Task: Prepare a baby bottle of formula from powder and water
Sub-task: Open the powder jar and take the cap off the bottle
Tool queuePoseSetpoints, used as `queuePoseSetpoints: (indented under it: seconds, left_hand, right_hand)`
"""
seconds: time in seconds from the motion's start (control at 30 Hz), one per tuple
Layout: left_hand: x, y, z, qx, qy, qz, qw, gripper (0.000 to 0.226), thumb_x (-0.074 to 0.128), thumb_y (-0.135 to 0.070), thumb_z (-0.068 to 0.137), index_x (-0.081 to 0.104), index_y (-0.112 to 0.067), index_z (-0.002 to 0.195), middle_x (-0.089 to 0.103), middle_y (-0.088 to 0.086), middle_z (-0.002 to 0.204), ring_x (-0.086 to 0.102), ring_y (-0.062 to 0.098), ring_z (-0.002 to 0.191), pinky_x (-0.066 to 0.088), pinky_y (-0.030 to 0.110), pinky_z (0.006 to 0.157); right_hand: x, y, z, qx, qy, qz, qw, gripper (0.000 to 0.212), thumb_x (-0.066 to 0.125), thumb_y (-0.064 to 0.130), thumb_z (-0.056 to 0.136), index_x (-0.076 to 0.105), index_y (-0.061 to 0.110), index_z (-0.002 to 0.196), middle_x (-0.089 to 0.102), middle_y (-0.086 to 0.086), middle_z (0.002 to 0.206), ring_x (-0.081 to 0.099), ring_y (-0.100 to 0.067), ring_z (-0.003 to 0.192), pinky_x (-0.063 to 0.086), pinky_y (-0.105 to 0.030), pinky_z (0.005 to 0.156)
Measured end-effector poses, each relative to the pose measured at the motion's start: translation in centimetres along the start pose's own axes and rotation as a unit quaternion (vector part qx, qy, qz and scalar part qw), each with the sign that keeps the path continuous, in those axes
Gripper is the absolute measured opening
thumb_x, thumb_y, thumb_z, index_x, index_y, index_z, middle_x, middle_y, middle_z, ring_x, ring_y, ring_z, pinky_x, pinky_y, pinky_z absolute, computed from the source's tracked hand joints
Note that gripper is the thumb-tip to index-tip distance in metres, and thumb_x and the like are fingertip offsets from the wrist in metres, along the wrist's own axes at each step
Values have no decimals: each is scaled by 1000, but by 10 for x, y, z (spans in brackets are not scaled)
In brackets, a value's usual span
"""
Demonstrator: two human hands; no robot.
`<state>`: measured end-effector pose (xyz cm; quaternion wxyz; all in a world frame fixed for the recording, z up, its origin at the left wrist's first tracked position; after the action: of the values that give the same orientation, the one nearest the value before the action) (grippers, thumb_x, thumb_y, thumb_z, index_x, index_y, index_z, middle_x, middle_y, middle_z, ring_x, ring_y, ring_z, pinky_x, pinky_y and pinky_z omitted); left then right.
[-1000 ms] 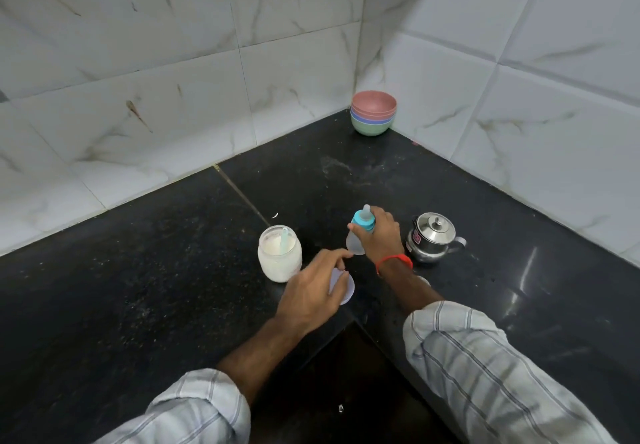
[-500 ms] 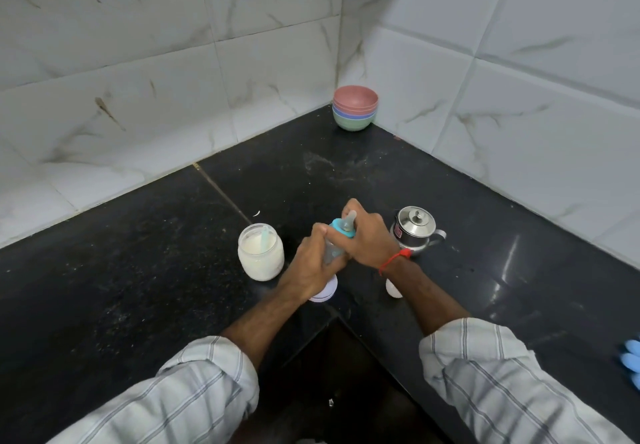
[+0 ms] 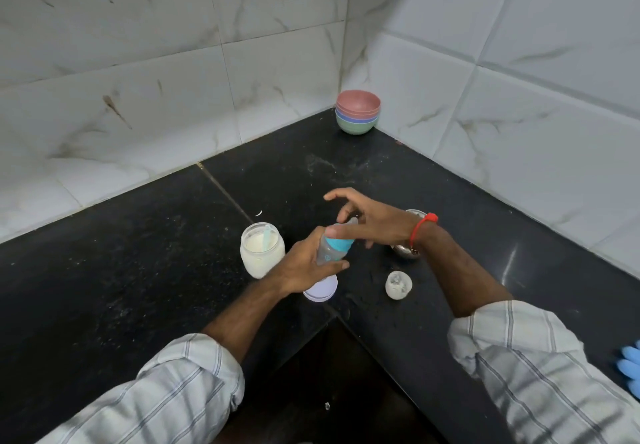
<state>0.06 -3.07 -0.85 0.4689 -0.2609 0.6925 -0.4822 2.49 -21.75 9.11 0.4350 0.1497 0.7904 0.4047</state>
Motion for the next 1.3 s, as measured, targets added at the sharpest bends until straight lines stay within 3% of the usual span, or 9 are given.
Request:
queuePoseSetpoints:
  seconds: [0.07,0.13,0.23,0.33,0.4,0.6,0.77,0.93,1.3]
  left_hand:
    - [2,-3,0,-3,-18,27,999,52,77,-36,87,47,-29,128,64,-8,120,63,7,110,53,23,90]
    - [4,-3,0,-4,-26,42,999,48,77,-37,87,47,-29,123,65,-8,115,64,7,104,53,20,83]
    - [1,-2,0,-14,-40,60,997,53,78,-40,85,46,-28,126,64,-8,113,64,9,100,56,27,85]
    - [-2,-2,-3,-14,-44,61,997,57,77,-41,85,45,-26,129,63,-9,115,64,9,102,58,31,88]
    - [-1,-2,-4,-13,-45,65,997,55,77,-41,85,45,-26,128,63,-9,114,64,8,100,58,31,87]
    - [0,12,-20,-18,-128,86,988,56,79,-50,80,50,-29,122,57,-10,114,55,9,103,50,28,86]
    - [-3,24,-52,-18,-229,31,973,57,87,-47,72,54,-35,117,57,-15,116,56,4,109,48,25,90]
    - [-1,42,-81,-19,-263,-1,965,66,90,-44,67,59,-29,124,65,-18,120,61,2,112,55,27,94]
    - [2,56,-100,-76,-244,47,966,64,88,-38,71,49,-47,121,57,-15,126,49,9,122,46,32,101]
  right_hand:
    - [3,8,3,72,-18,-115,991,66,64,73,79,51,31,128,69,-5,103,73,-27,81,63,-41,68]
    - [6,9,7,75,-13,-171,982,49,67,60,85,59,22,114,72,-9,93,73,-27,67,62,-38,60]
    - [4,6,7,-2,16,-120,993,41,76,29,87,56,28,122,64,-4,107,67,-23,80,61,-30,58]
    - [5,5,6,15,31,-100,994,57,76,40,88,46,37,136,58,0,117,67,-22,96,60,-26,60]
    - [9,3,11,10,23,-131,991,48,74,47,88,54,32,130,62,0,116,69,-27,94,60,-25,59]
    - [-2,-8,10,-29,-70,-90,993,41,82,28,84,59,24,118,63,1,117,62,-18,106,52,-30,90]
    - [19,-40,24,17,-188,-50,981,57,85,20,79,50,19,124,65,-6,122,62,-26,109,53,-38,94]
    - [58,-82,50,92,-205,-137,965,54,80,38,78,52,31,124,65,-6,118,52,-30,116,41,-44,100]
    - [85,-106,64,113,-162,-191,961,58,72,32,89,42,31,140,56,-8,136,41,-32,134,26,-51,110]
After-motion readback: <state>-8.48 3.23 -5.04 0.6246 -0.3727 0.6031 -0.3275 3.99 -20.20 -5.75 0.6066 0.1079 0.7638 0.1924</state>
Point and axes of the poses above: each hand's wrist, its own z-axis towards the middle knuckle, its own x-axis out of the palm, y = z × x, the point moved 1 cm from there along z, towards the middle knuckle
